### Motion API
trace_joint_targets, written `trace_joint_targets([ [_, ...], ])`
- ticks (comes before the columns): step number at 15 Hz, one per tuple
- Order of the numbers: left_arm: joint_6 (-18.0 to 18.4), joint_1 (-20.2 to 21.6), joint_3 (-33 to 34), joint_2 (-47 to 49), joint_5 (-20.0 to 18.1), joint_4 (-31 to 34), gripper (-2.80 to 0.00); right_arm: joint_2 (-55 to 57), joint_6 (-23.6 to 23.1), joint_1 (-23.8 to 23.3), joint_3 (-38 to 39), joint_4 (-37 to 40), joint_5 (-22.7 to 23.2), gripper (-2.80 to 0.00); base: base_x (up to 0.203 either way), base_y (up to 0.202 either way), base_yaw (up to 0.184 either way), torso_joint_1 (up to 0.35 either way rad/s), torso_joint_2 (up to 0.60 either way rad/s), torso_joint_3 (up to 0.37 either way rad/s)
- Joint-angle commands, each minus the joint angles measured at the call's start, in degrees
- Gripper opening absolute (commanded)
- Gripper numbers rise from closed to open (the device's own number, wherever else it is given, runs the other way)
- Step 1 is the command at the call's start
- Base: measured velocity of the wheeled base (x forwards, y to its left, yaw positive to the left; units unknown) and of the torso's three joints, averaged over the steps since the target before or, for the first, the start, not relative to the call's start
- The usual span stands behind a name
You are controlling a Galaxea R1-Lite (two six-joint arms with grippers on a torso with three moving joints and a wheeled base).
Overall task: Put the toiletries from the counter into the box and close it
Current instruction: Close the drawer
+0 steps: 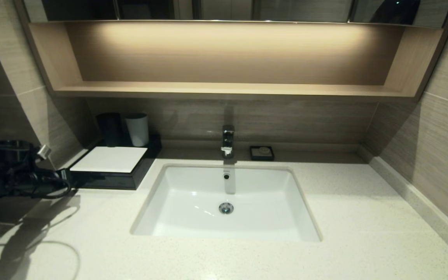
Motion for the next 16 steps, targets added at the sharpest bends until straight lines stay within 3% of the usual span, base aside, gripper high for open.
trace_joint_targets([
  [1, -1.2, 0.0, -0.4, 0.8, -0.1, -2.9, -2.8, 0.1, 0.0, 0.0, 0.0, 0.0, 0.0, -2.8, 0.0, 0.0, 0.0, 0.0, 0.0, 0.0],
  [6, -3.3, 0.0, -2.6, 1.7, -1.2, -2.9, -2.8, 0.1, 0.0, 0.0, 0.0, 0.0, 0.0, -2.8, 0.0, 0.0, 0.0, 0.0, 0.0, 0.0],
  [10, -3.2, 0.1, 0.1, -3.5, -2.2, -2.4, -2.8, 0.1, 0.0, 0.0, 0.0, 0.0, 0.0, -2.8, 0.0, 0.0, 0.0, 0.0, 0.0, 0.0],
  [13, -1.0, 0.1, 8.2, -16.9, -2.8, -0.8, -2.8, 0.1, 0.0, 0.0, 0.0, 0.0, 0.0, -2.8, 0.0, 0.0, 0.0, 0.0, 0.0, 0.0],
  [16, 3.5, -0.1, 21.7, -34.8, -0.7, 0.3, -2.8, 0.1, 0.0, 0.0, 0.0, 0.0, 0.0, -2.8, 0.0, 0.0, 0.0, 0.0, 0.0, 0.0],
])
